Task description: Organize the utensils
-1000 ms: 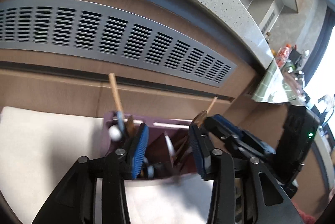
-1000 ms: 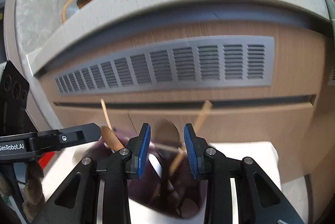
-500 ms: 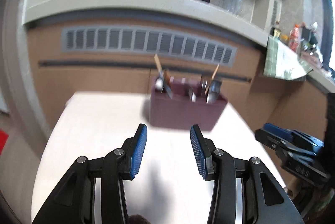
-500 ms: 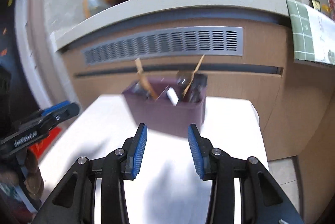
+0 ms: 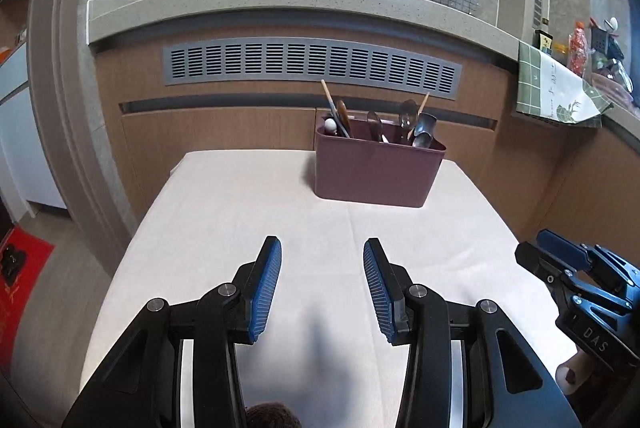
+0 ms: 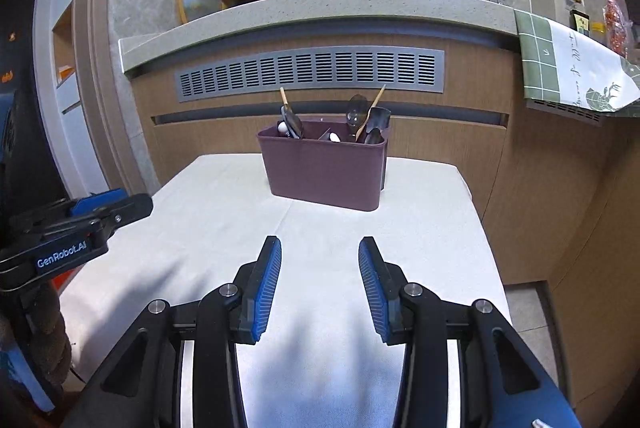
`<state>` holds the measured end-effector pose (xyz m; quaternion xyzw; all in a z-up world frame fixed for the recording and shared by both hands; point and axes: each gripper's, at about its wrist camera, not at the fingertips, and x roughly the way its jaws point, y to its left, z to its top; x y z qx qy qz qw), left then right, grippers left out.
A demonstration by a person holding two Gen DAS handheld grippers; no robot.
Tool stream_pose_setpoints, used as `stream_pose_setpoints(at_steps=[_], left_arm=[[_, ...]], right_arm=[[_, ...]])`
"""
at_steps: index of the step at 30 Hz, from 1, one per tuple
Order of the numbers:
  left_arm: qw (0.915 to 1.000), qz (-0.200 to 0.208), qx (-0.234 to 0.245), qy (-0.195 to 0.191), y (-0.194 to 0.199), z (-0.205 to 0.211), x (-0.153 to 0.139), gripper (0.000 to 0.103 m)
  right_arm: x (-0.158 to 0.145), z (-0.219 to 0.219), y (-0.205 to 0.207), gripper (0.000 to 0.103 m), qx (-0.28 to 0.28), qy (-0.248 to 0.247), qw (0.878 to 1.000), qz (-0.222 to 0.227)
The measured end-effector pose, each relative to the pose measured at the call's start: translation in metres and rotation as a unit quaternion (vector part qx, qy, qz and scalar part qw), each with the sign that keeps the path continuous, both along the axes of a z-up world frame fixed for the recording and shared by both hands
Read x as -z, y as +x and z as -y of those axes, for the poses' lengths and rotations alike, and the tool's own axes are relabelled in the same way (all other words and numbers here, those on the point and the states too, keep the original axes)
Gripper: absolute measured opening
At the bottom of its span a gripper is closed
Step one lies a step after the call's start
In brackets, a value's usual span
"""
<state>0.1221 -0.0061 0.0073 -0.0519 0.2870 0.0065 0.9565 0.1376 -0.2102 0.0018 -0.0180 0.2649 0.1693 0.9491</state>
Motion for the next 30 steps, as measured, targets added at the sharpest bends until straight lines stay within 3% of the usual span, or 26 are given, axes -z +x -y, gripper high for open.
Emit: stream_pose_setpoints(at_steps=[30], left_arm=[[0.9998, -0.013, 0.014, 0.001, 0.0055, 0.0034, 0.0047, 0.044]], right_arm=[[0.0067, 0.0029, 0.0070, 0.038, 0.008, -0.005, 1.000, -0.014]])
